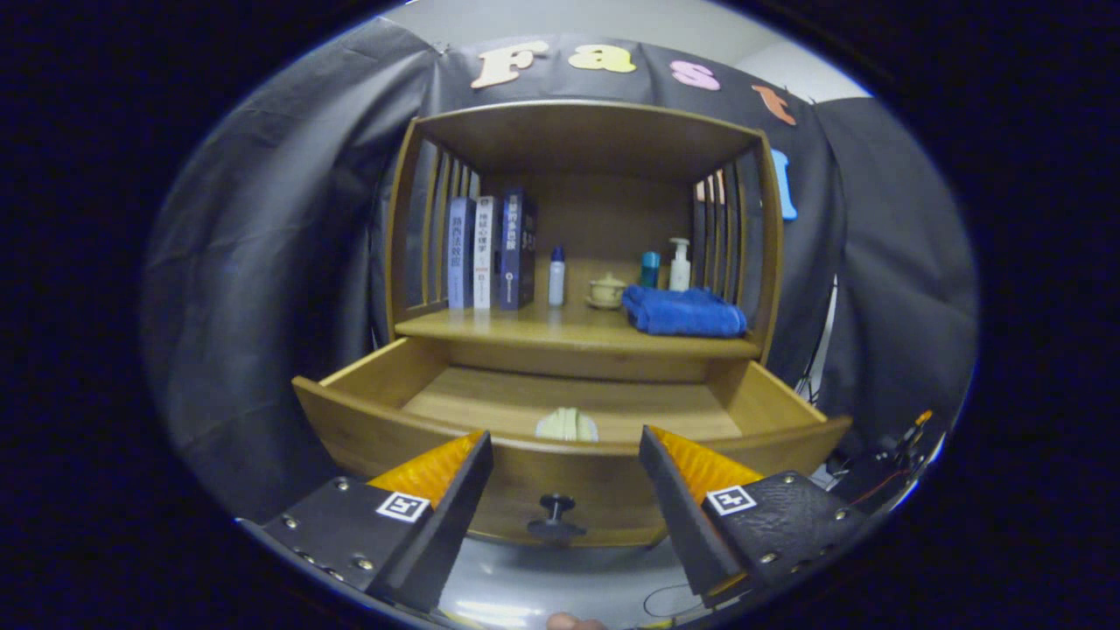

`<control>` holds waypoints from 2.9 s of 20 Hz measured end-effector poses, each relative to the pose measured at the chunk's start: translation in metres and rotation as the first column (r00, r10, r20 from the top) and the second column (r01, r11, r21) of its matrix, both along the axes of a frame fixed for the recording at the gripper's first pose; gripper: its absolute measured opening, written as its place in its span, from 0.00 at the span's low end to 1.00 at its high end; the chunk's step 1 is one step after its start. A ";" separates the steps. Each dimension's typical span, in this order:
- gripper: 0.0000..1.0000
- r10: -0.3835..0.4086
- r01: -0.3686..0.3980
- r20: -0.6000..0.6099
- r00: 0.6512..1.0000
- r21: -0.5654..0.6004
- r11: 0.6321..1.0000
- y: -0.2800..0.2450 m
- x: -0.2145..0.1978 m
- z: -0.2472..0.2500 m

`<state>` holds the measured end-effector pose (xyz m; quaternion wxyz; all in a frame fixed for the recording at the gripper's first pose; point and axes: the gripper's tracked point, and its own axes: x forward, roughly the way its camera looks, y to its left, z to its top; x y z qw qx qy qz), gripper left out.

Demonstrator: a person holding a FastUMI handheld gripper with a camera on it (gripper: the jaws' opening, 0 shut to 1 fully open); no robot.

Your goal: Pull open the drawer, take out the items inside it, and place them on the countertop above the cabinet.

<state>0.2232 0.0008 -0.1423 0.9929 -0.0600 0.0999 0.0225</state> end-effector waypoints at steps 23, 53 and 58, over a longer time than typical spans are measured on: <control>0.94 -0.012 -0.061 -0.534 0.845 -0.119 0.991 0.015 0.136 -0.075; 0.10 0.098 -0.097 -0.027 0.995 0.056 0.994 0.035 0.124 0.084; 0.09 0.011 -0.030 0.154 0.988 0.117 0.993 0.019 0.154 0.142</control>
